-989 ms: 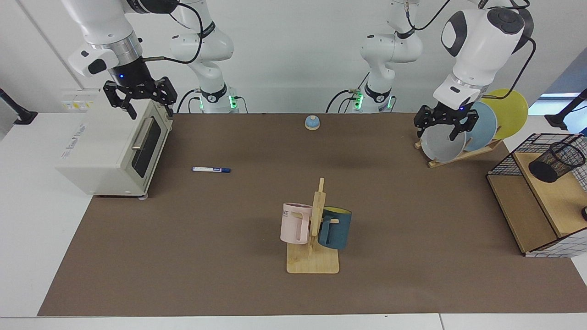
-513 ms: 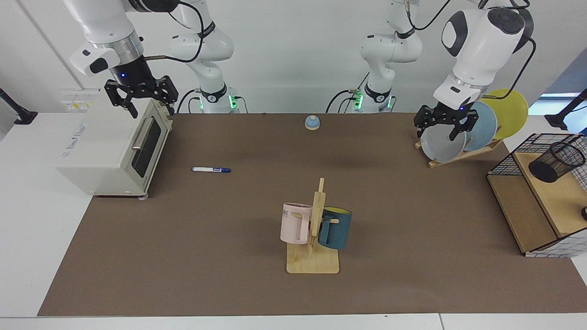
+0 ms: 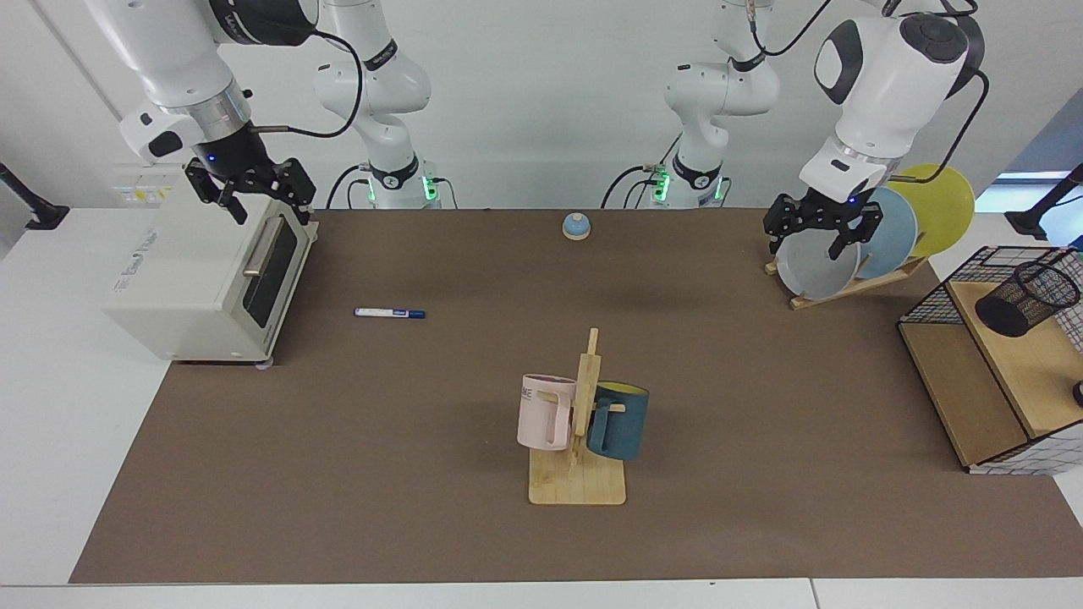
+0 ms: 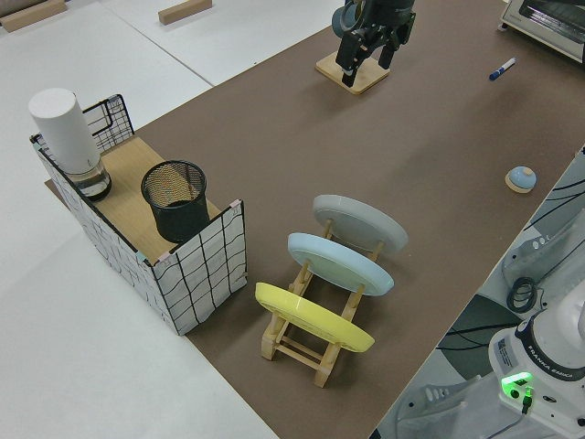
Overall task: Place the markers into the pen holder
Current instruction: 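Move the right gripper toward the blue-capped white marker, then lower the right gripper over the marker and close on it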
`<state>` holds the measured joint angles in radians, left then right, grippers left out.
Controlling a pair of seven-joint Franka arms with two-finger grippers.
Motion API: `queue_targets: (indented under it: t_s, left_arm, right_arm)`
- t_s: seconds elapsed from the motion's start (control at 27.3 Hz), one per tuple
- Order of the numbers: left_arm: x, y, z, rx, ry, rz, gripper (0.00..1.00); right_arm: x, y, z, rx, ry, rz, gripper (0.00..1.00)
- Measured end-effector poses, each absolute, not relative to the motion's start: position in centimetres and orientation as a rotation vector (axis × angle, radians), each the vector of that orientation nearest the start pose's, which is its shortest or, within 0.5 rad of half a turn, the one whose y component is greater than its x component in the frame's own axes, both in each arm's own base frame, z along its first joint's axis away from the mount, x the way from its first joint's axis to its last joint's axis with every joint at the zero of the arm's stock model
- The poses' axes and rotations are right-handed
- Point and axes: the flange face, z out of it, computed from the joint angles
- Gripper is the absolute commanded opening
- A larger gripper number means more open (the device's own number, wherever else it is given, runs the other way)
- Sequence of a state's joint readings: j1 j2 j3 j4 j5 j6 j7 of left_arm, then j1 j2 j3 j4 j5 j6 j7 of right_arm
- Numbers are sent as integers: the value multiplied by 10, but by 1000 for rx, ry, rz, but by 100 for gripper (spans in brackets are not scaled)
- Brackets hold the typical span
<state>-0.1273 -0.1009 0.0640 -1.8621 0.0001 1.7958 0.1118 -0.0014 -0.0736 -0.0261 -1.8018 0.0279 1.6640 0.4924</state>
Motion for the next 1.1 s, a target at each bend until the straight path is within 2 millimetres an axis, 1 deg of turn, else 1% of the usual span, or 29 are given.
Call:
queue_targets:
  t_s: [0.15, 0.22, 0.29, 0.37, 0.44, 0.66, 0.81, 0.99, 1.1]
  left_arm:
    - [534, -28, 564, -3136, 262, -49, 100]
    - [535, -27, 566, -3137, 259, -47, 100]
    - [536, -27, 568, -3136, 258, -46, 100]
    - [537, -27, 569, -3136, 258, -41, 100]
    - [538, -27, 570, -3136, 258, -30, 100]
    - [545, -27, 576, -3135, 257, -3, 100]
    - [547, -28, 575, -3134, 257, -1, 100]
    - [549, -27, 572, -3134, 254, 9, 100]
    - [550, -26, 570, -3134, 252, 13, 100]
  right_arm:
    - [527, 10, 513, -2865, 1206, 193, 100]
    - [524, 18, 493, -2780, 1413, 225, 100]
    - [520, 22, 480, -2687, 1609, 245, 100]
    - [519, 24, 472, -2592, 1778, 251, 100]
    - [517, 26, 463, -2519, 1893, 251, 100]
    - [508, 17, 424, -2360, 2116, 257, 100]
    - [504, 11, 408, -2288, 2213, 272, 100]
    - [503, 10, 390, -2262, 2250, 283, 100]
    - [501, 10, 376, -2254, 2257, 276, 100]
